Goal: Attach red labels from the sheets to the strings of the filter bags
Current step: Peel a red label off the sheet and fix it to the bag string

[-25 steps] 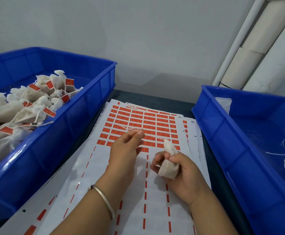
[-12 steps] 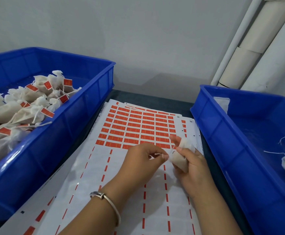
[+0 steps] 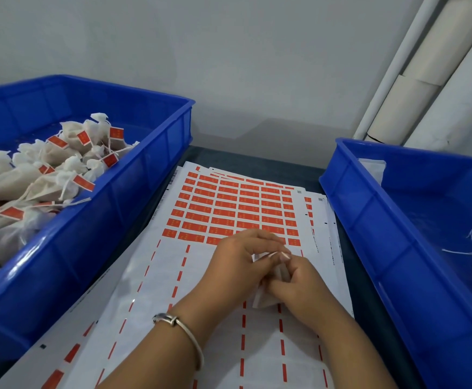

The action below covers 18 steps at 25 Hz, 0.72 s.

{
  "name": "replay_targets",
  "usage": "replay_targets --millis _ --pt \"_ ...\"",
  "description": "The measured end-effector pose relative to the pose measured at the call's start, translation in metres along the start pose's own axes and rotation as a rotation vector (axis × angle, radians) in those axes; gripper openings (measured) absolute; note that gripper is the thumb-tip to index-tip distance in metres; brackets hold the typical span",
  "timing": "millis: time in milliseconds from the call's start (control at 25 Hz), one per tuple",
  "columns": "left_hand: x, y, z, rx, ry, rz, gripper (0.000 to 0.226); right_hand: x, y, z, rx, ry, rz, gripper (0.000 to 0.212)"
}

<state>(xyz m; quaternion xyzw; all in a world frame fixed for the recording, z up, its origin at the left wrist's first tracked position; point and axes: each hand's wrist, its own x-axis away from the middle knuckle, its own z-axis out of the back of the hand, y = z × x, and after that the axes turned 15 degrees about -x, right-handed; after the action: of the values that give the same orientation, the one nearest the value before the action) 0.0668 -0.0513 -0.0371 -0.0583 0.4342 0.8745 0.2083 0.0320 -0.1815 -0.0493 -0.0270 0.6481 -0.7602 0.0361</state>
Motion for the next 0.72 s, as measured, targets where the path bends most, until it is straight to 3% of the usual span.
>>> replay_targets --millis 160,400,720 --pt "-0.001 -0.001 -0.002 0.033 0.026 0.009 0.018 0.002 -0.002 0.001 -0.056 -0.023 -0.021 0.021" --pt "-0.001 -0.005 -0.004 -0.108 0.067 -0.031 0.016 0.003 -0.006 -0.002 -0.135 -0.031 -0.057 0.02" --pt "0.001 0.003 -0.006 0.015 0.028 0.125 0.02 0.004 -0.007 -0.01 -0.085 -0.051 0.044 0.021"
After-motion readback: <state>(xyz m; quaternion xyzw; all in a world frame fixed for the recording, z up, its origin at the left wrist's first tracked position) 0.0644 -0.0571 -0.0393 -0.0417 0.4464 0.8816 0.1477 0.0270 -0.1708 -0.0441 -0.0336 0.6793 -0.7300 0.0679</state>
